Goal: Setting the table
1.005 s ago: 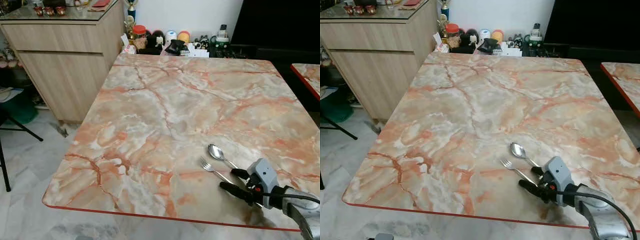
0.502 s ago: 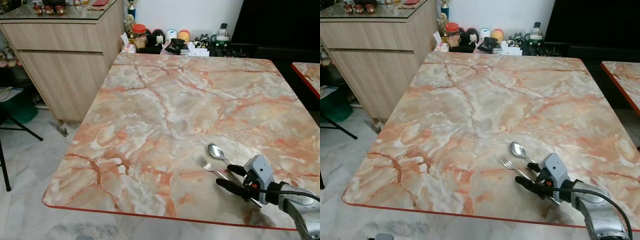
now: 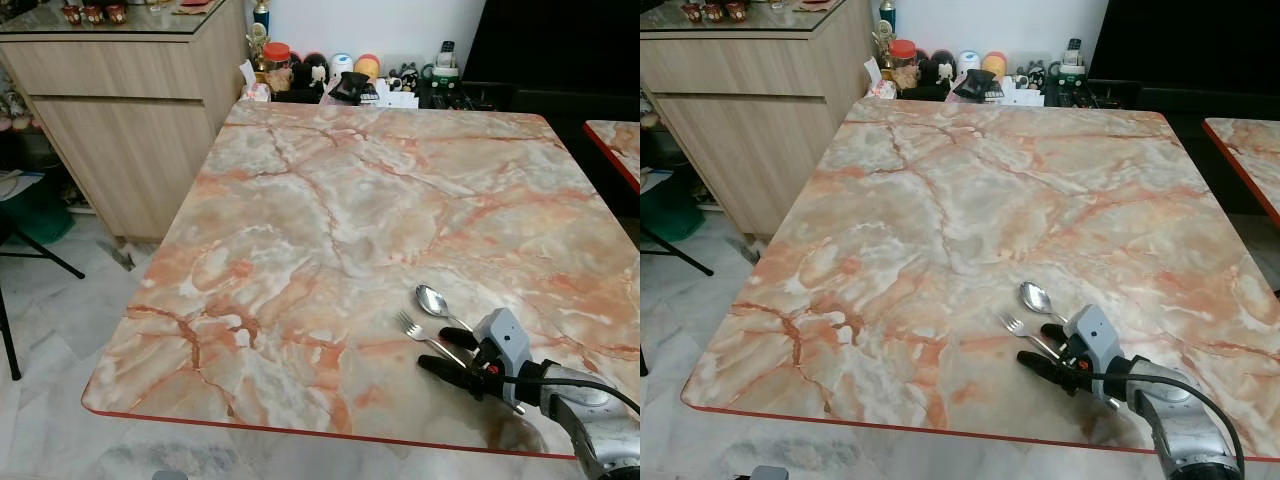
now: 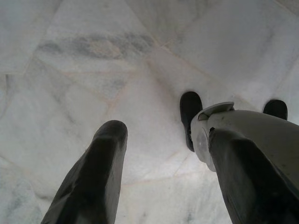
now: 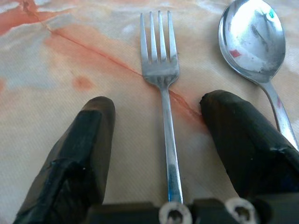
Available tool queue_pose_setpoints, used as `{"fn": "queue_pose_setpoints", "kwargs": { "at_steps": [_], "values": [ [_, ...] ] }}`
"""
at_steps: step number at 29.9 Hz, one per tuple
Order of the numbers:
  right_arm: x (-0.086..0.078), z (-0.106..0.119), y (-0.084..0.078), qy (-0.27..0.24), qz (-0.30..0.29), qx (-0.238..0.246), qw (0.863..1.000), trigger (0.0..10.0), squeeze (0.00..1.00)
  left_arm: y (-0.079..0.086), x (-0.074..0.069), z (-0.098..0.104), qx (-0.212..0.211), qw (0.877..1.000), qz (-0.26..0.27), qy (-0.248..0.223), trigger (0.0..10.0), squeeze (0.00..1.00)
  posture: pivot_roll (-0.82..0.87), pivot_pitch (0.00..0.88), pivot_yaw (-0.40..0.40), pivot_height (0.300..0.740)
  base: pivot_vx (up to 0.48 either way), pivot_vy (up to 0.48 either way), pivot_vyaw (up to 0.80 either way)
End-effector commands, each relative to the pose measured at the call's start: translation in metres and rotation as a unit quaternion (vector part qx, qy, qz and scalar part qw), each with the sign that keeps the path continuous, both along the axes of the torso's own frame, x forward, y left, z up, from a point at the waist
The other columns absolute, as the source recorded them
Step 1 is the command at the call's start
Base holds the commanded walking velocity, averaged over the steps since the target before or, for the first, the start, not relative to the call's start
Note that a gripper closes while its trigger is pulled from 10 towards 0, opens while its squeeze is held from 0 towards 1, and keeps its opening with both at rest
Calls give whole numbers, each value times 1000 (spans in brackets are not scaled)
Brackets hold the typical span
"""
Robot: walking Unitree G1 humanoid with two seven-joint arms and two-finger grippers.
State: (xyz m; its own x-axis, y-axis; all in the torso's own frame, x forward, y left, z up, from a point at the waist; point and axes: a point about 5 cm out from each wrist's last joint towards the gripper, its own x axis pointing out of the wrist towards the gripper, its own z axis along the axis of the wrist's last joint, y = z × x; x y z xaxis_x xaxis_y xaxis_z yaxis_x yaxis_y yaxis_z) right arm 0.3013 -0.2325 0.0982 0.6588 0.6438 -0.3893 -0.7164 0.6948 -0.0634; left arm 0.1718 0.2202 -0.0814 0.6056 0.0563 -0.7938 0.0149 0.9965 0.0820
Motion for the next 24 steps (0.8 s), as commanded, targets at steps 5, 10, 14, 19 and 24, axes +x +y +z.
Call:
{"fn": "queue_pose_setpoints", "kwargs": {
  "at_steps": [5, 10, 14, 19, 24],
  "values": [
    [-7, -18, 2, 32, 3, -10, 999, 0, 0, 0, -9, -4, -1, 1000, -6, 19, 10000, 0, 18, 139, 14, 740, 0, 0, 0],
    [-10, -21, 3, 39, 4, -10, 999, 0, 0, -1, -11, -5, -1, 1000, -5, 23, 10000, 0, 16, 138, 14, 740, 0, 0, 0],
    [-11, -24, 5, 44, 10, -12, 999, 0, 0, -1, -11, -6, -2, 1000, -5, 24, 10000, 0, 17, 136, 13, 740, 0, 0, 0],
    [-12, -26, 8, 48, 15, -13, 999, 0, 0, -3, -12, -6, -5, 1000, -6, 25, 10000, 0, 20, 134, 9, 740, 0, 0, 0],
    [-14, -30, 12, 53, 22, -11, 998, 0, 0, -4, -12, -6, -6, 1000, -7, 26, 10000, 0, 17, 128, 9, 740, 0, 0, 0]
  ]
}}
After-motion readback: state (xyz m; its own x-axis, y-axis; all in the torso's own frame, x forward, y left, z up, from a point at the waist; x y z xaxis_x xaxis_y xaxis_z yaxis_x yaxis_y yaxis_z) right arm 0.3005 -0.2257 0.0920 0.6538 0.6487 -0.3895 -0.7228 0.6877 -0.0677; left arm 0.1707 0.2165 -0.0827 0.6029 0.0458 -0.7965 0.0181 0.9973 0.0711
